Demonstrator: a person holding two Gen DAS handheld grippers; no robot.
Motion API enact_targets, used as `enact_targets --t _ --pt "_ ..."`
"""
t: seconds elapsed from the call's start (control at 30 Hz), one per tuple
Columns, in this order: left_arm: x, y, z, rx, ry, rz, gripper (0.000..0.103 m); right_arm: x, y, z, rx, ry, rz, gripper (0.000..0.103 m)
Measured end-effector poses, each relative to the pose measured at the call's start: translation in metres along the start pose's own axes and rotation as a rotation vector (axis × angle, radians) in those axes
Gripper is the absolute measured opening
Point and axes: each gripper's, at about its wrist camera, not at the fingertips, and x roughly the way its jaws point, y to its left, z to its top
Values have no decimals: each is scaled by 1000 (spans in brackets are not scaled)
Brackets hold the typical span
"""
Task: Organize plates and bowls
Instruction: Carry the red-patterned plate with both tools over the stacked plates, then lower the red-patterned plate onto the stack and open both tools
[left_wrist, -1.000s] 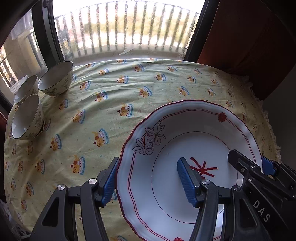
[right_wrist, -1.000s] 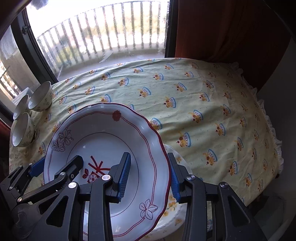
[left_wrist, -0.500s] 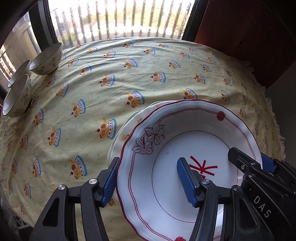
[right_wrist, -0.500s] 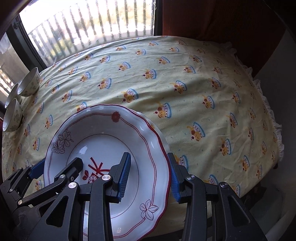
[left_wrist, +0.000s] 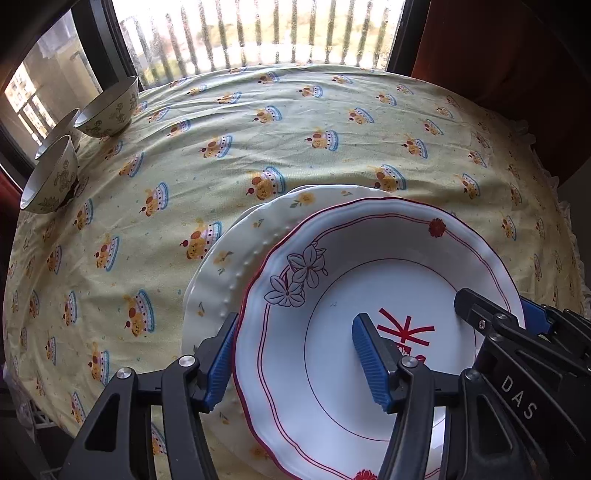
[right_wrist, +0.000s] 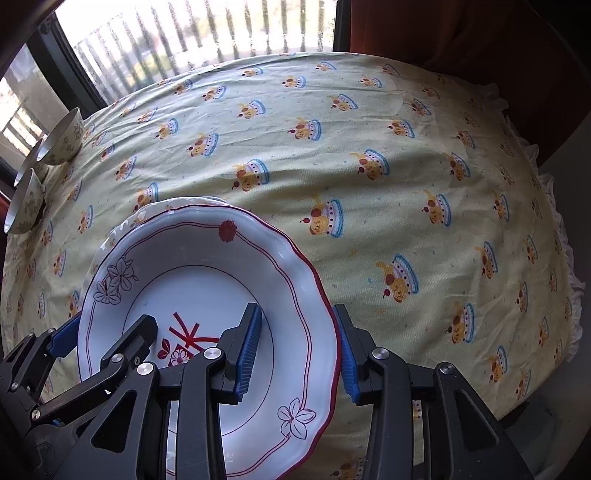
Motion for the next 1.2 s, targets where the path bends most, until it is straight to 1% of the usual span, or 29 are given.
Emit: enact_targets --t 0.1,0.27,0.4,0.47,0.53,0.57,0.6,0.87,0.97,1.07,1.2 --pt "0 2 0 -30 0 8 61 4 -1 1 -16 2 19 43" --pt "-1 1 -1 -41 -3 24 62 6 -3 2 -34 6 47 43" --pt "-2 1 -2 -48 -5 28 62 3 -9 -1 -29 18 90 44" --pt "-2 0 -3 -49 -8 34 62 -3 -14 -4 -12 4 96 44" --pt "-2 0 -2 -55 -8 37 62 -10 -18 -5 -6 -22 100 38" --pt "-2 0 -2 -58 -8 38 62 -12 -19 -6 -9 -28 99 33" --pt "-2 -1 -2 -59 -9 41 63 -13 -19 -6 -12 -33 98 26" --pt "-4 1 -4 -65 -13 48 63 -11 -17 -4 -29 -38 93 26" --pt "-8 6 -4 -77 -26 72 62 -11 -14 -1 -39 -41 101 26" --pt "-7 13 -4 -97 -20 86 63 -10 -6 1 -61 -42 114 26" --pt "-6 13 -5 -89 -18 120 63 -5 0 4 -74 -29 129 26"
